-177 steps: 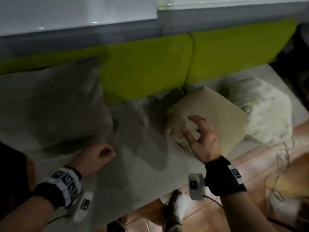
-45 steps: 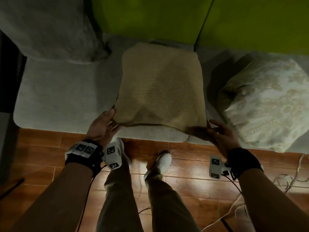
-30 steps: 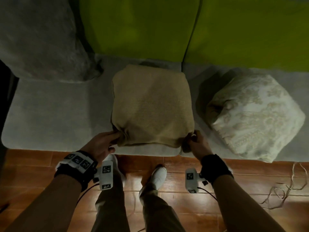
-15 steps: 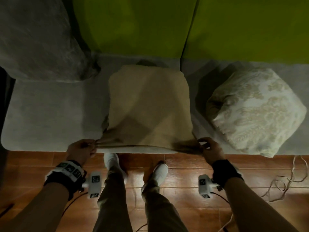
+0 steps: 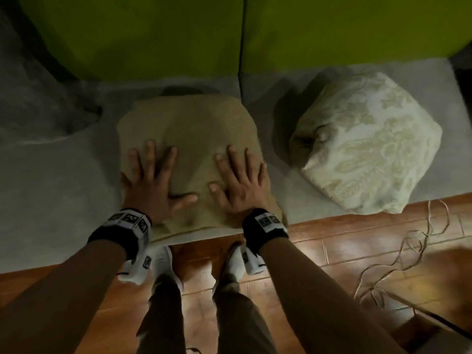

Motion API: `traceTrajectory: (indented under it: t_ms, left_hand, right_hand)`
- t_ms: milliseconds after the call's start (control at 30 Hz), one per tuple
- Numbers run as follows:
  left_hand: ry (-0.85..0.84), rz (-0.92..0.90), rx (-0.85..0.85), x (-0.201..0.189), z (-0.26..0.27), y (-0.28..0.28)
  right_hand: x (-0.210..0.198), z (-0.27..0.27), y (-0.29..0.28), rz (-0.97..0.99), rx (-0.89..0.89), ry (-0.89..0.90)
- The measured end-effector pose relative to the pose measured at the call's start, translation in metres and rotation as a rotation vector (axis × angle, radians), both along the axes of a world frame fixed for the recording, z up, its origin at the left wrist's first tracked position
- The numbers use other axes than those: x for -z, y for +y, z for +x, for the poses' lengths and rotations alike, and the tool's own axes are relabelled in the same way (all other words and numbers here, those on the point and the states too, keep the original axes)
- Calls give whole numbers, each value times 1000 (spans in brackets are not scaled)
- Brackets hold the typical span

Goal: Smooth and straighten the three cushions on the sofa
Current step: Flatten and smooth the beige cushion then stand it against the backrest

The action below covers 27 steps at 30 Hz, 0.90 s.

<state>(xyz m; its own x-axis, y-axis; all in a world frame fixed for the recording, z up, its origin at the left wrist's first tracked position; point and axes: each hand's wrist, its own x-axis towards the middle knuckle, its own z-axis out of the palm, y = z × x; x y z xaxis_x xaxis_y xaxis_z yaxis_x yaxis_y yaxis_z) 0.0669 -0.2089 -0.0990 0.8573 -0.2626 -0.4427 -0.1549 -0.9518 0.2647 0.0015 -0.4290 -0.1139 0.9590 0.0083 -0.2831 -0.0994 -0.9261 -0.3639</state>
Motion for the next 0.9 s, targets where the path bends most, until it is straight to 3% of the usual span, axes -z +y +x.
traceTrajectory:
  t_ms: [133,267,433,500,567,633,700,800,900]
  left_hand:
    - [63,149,52,41,-3,5]
    - [72,129,74,61,-1,-2]
    - [119,167,45,65,5,-7]
    - [133,178,21,61,8,-8]
    - [128,183,15,59,9,-10]
    - [129,177,14,58,7,-12]
    - [115,130,19,59,2,-11]
    - [22,52,56,67,0,12]
    - [-5,68,177,75,2,36]
  right_hand:
    - [57,-28,-5,10,28,40]
    - [98,-70,-25,62,237,293]
    - [89,-89,-62,-18,196,484]
    - [73,-91,-73,-35,431,411]
    - [49,-85,-68,-2,601,174]
    - [20,-58,-41,4,441,-53]
    - [1,-21,-1,55,190,-149]
    - [18,13,33,-61,-112,-86]
    - [53,2,11,-161,-125,-18]
